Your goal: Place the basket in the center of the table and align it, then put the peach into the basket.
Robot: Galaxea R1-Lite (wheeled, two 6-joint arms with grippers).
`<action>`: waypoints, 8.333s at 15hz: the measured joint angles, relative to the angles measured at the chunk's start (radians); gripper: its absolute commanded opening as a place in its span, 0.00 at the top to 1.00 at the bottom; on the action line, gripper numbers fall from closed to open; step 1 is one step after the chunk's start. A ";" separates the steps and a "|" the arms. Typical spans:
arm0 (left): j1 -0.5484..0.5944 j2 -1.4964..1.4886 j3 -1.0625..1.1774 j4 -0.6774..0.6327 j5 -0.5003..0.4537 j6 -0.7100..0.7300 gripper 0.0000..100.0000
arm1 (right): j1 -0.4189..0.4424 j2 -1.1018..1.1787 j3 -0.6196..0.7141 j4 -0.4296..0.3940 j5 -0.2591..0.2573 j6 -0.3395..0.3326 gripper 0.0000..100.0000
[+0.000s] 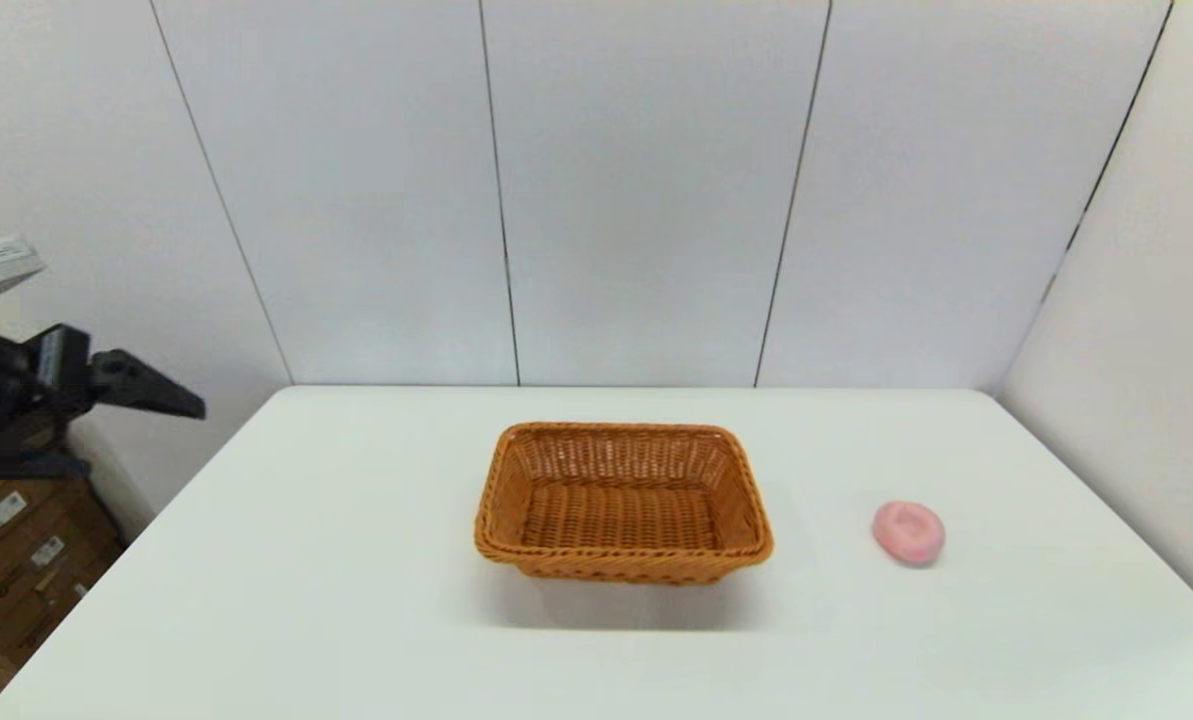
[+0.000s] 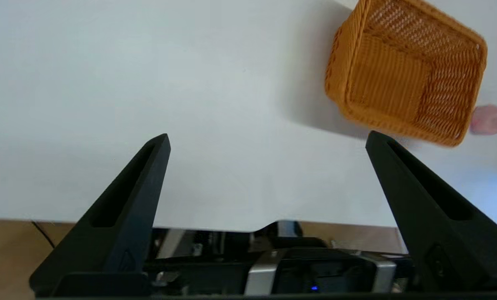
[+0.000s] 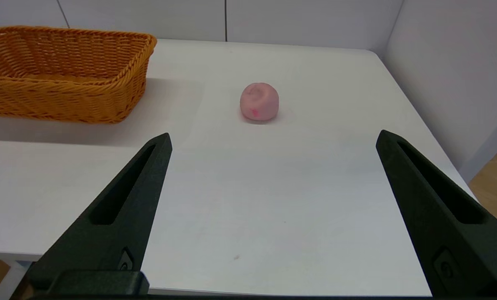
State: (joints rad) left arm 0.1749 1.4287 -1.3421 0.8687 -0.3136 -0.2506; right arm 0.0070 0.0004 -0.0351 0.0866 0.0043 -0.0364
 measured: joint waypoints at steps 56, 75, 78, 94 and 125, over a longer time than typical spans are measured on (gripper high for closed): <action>-0.177 -1.430 1.322 -0.827 0.347 0.188 0.00 | 0.002 1.457 -0.903 0.258 -0.073 0.278 0.00; -0.177 -1.430 1.322 -0.827 0.346 0.189 0.00 | 0.015 2.241 -1.194 0.051 -0.133 0.354 1.00; -0.177 -1.430 1.322 -0.828 0.347 0.188 0.00 | 0.009 2.246 -1.195 0.054 -0.133 0.357 1.00; -0.177 -1.430 1.322 -0.828 0.347 0.188 0.00 | 0.199 1.839 -1.220 0.217 -0.036 0.407 1.00; -0.177 -1.430 1.322 -0.827 0.347 0.189 0.00 | 0.391 2.168 -1.704 0.426 0.020 0.490 0.00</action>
State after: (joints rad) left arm -0.0017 -0.0013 -0.0200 0.0413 0.0330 -0.0619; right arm 0.3979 2.1683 -1.7391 0.5123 0.0240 0.4540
